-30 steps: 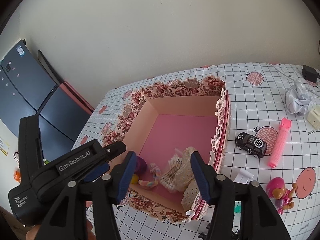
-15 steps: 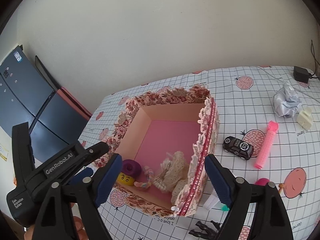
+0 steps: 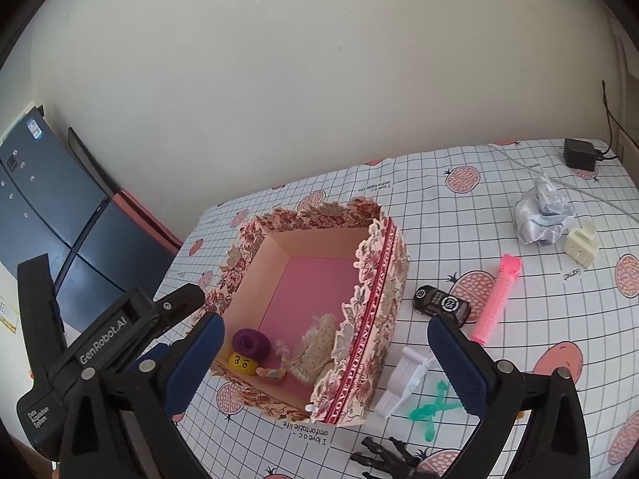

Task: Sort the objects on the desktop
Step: 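Withdraw both tools back from the box, then grasp the black action figure with the left tool while the right tool grasps the pink-hatted dog figure, then carry the action figure with the left tool while the right tool carries the dog figure over the box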

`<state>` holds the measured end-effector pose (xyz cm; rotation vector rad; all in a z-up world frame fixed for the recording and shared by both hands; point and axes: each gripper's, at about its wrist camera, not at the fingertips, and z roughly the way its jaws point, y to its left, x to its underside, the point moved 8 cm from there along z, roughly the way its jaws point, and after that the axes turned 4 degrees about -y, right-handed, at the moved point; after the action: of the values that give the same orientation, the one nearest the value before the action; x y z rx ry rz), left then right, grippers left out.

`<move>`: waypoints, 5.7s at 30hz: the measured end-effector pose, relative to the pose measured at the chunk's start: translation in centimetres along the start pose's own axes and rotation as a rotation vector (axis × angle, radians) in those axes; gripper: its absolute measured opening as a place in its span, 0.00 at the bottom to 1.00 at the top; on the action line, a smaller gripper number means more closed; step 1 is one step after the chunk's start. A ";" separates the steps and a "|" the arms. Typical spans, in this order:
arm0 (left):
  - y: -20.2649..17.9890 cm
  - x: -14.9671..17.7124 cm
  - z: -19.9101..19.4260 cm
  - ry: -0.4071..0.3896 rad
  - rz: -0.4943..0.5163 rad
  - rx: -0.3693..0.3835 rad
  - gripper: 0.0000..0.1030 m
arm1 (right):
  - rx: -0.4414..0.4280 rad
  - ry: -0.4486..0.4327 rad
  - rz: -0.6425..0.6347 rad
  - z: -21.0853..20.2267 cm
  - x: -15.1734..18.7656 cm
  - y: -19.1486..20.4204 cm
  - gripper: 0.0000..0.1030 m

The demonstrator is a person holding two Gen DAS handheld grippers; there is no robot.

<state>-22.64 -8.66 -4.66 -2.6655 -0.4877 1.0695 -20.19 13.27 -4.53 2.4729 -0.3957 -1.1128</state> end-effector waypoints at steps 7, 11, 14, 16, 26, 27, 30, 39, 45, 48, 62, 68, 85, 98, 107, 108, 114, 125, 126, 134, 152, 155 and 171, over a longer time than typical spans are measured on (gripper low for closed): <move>-2.9 0.0 -2.0 -0.045 0.024 0.063 1.00 | 0.017 -0.040 -0.009 -3.1 -1.5 -1.7 1.00; -4.7 0.0 -3.5 -0.082 0.045 0.094 1.00 | 0.036 -0.069 -0.019 -5.3 -2.5 -3.0 1.00; -5.9 0.3 -4.2 -0.096 0.048 0.129 1.00 | 0.057 -0.082 -0.027 -6.8 -2.9 -4.2 1.00; -6.6 0.7 -4.7 -0.104 0.051 0.145 1.00 | 0.074 -0.083 -0.031 -7.6 -3.1 -4.9 1.00; -10.0 4.4 -5.9 -0.090 0.111 0.176 1.00 | 0.133 -0.060 -0.034 -10.1 -2.9 -7.9 1.00; -10.4 4.8 -6.0 -0.084 0.123 0.176 1.00 | 0.134 -0.059 -0.040 -10.3 -2.9 -8.0 1.00; -11.3 5.9 -6.0 -0.070 0.142 0.184 1.00 | 0.145 -0.057 -0.047 -10.9 -2.8 -8.7 1.00; -11.1 9.0 -3.4 0.034 0.124 0.096 1.00 | 0.179 0.014 -0.002 -9.8 -1.5 -11.7 1.00; -9.7 11.6 -0.7 0.156 0.010 0.087 1.00 | 0.204 0.095 0.031 -7.2 0.2 -13.6 1.00; -8.9 13.2 0.9 0.216 -0.023 0.056 1.00 | 0.221 0.134 0.040 -6.0 1.3 -14.4 1.00; -4.3 18.6 5.7 0.388 -0.123 -0.098 0.99 | 0.258 0.282 0.078 -0.3 6.0 -16.2 1.00; -3.1 19.9 6.3 0.420 -0.171 -0.123 0.98 | 0.254 0.306 0.100 1.0 7.1 -16.5 1.00; -2.9 22.4 6.8 0.454 -0.146 -0.179 0.76 | 0.251 0.351 0.124 3.3 8.9 -16.4 0.87; -2.6 23.0 7.0 0.424 -0.095 -0.226 0.58 | 0.268 0.390 0.094 4.6 10.1 -16.4 0.66; -2.9 23.1 7.5 0.406 -0.058 -0.209 0.57 | 0.268 0.381 0.092 4.4 10.0 -16.7 0.47; -2.9 23.1 7.5 0.407 -0.061 -0.206 0.57 | 0.264 0.379 0.095 4.3 10.1 -16.7 0.47; -3.2 22.1 7.9 0.412 -0.080 -0.187 0.57 | 0.244 0.365 0.112 3.8 10.0 -16.8 0.40; -4.2 21.0 8.2 0.422 -0.098 -0.138 0.55 | 0.214 0.340 0.152 2.4 9.0 -17.7 0.35; -4.2 21.0 8.2 0.421 -0.098 -0.134 0.55 | 0.213 0.340 0.153 2.5 9.0 -17.6 0.35; -4.6 20.4 6.0 0.403 -0.104 -0.085 0.54 | 0.184 0.303 0.189 1.7 7.8 -17.8 0.35; -9.5 15.6 1.7 0.283 -0.096 0.124 0.54 | 0.096 0.095 0.237 -3.6 1.3 -17.2 0.35; -10.4 14.3 0.5 0.240 -0.078 0.149 0.54 | 0.084 0.048 0.232 -4.6 0.0 -16.7 0.35; -14.0 6.6 -1.1 0.064 -0.108 0.279 0.54 | 0.034 -0.150 0.093 -8.9 -5.7 -11.2 0.35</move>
<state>-20.50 6.68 -3.40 -2.3936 -0.4299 0.9416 -16.07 27.56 -0.72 2.3805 -0.5723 -1.2659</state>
